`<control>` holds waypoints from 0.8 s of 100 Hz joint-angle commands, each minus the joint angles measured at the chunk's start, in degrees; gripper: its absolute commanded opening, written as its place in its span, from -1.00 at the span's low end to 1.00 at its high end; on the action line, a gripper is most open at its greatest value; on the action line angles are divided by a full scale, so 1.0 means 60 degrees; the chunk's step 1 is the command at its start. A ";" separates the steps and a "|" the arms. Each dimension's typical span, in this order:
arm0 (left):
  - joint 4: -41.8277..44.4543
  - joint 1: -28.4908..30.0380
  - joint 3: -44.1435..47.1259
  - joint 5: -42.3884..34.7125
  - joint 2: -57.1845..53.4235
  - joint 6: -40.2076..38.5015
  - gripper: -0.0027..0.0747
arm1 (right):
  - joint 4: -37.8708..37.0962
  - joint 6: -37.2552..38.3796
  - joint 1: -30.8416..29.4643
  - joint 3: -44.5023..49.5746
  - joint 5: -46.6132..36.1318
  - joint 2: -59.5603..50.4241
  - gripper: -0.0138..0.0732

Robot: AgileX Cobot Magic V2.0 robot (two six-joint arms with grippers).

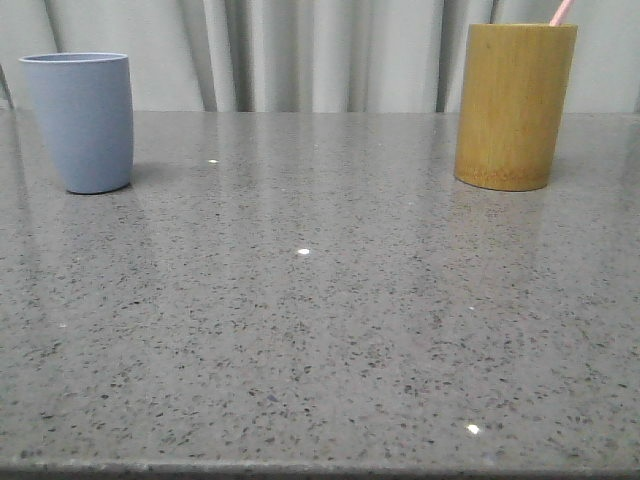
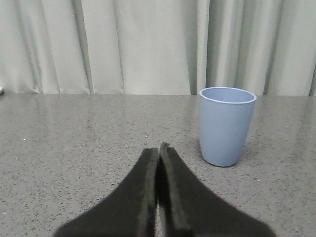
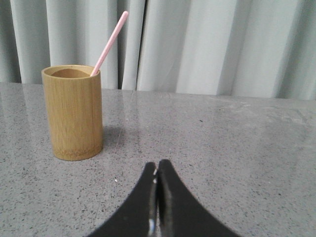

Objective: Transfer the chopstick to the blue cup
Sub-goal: 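Reach the left gripper down to the light blue cup and grasp it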

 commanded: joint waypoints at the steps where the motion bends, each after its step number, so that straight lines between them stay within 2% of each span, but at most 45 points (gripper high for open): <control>1: -0.0420 0.0002 -0.1197 0.0411 0.0921 -0.0074 -0.98 | 0.0000 -0.0044 -0.0052 -0.1162 0.0347 0.0869 -0.84; 12: -0.0846 0.0002 -0.2567 0.1779 0.2205 -0.0074 -0.98 | 0.0000 -0.0044 -0.0052 -0.2582 0.1182 0.2036 -0.84; 34: -0.1067 0.0002 -0.5952 0.5627 0.5081 -0.0074 -0.98 | 0.0000 -0.0044 -0.0052 -0.5259 0.3624 0.4087 -0.84; 39: -0.1067 0.0002 -0.6570 0.6171 0.5581 0.0003 -0.98 | 0.0000 -0.0044 -0.0052 -0.5635 0.4028 0.4473 -0.84; 52: -0.1067 0.0002 -0.7477 0.6612 0.6437 0.0068 -0.98 | 0.0000 -0.0044 -0.0052 -0.6042 0.4317 0.5013 -0.84; 80: -0.1067 0.0002 -0.7522 0.6733 0.7003 0.0298 -0.98 | 0.0000 -0.0044 -0.0052 -0.6020 0.4417 0.5189 -0.83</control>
